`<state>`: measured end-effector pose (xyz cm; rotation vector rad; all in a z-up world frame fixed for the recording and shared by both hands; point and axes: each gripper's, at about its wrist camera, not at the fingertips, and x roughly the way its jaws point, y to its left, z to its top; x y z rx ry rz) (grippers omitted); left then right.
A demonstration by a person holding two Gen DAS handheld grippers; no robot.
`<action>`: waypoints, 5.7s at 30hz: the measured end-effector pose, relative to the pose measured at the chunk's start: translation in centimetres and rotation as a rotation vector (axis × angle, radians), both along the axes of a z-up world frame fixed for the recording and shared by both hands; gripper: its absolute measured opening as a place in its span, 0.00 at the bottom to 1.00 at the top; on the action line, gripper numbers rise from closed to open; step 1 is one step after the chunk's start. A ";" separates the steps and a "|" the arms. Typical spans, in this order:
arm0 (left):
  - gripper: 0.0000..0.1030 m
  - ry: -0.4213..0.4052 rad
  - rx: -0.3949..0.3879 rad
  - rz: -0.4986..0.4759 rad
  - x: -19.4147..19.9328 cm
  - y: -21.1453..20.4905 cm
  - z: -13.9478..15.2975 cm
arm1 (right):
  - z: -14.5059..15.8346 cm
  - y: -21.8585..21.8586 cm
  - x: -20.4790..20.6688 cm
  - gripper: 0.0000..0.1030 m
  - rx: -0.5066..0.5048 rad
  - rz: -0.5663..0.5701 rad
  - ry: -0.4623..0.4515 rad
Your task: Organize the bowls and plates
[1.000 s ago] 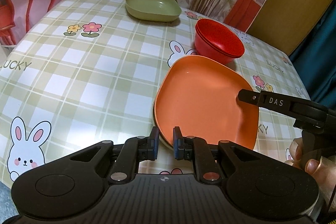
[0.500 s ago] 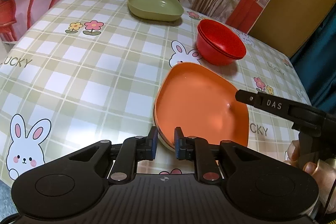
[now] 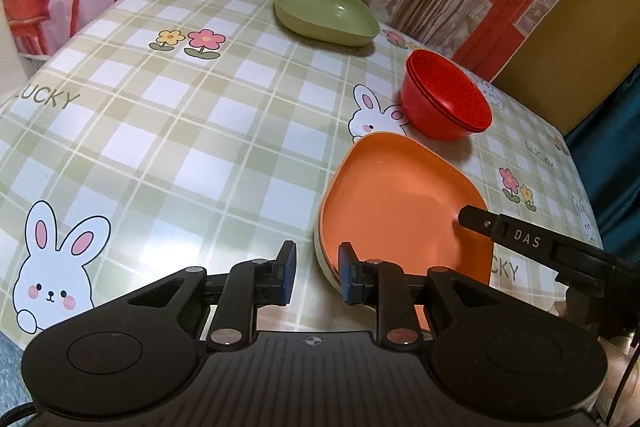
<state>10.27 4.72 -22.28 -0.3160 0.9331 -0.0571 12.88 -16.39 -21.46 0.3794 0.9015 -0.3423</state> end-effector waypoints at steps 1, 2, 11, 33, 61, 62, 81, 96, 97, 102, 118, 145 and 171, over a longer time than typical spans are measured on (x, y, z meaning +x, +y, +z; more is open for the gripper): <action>0.24 -0.001 -0.001 0.003 0.0 0.0 0.0 | 0.0 -0.1 0.0 0.21 0.001 -0.004 0.000; 0.24 -0.004 0.001 0.008 0.0 0.1 0.2 | 0.0 -0.1 0.0 0.21 0.001 -0.006 0.000; 0.24 -0.152 0.004 0.052 1.2 3.1 5.1 | 3.5 -0.9 0.3 0.21 -0.029 0.006 -0.089; 0.37 -0.340 0.095 0.000 13.7 4.3 10.1 | 9.0 -2.6 13.5 0.22 -0.121 0.275 -0.224; 0.19 -0.149 0.080 0.057 26.8 5.7 0.1 | -2.2 -7.0 30.1 0.22 0.052 0.085 0.133; 0.13 -0.155 0.077 0.053 26.8 5.7 0.2 | -2.3 -7.0 30.2 0.20 0.054 0.086 0.138; 0.06 -0.196 0.175 0.016 21.2 5.5 4.8 | 2.4 -4.0 26.1 0.06 0.112 0.140 0.056; 0.06 -0.240 0.210 -0.044 14.2 2.7 8.7 | 8.2 -2.4 16.5 0.08 0.127 0.143 -0.063; 0.06 -0.243 0.215 -0.050 13.7 2.5 8.9 | 8.4 -2.4 15.8 0.08 0.131 0.140 -0.071; 0.07 -0.256 0.235 -0.077 11.6 1.1 9.4 | 9.3 -2.2 12.3 0.09 0.150 0.129 -0.097; 0.07 -0.264 0.252 -0.177 7.8 -2.5 9.2 | 9.0 -2.8 3.4 0.09 0.214 0.025 -0.161; 0.07 -0.158 0.298 -0.310 4.5 -4.9 4.4 | 5.3 -1.5 -5.4 0.11 0.227 -0.061 -0.135; 0.07 -0.134 0.331 -0.289 3.7 -4.6 2.8 | 2.7 -0.7 -5.5 0.12 0.282 -0.033 -0.048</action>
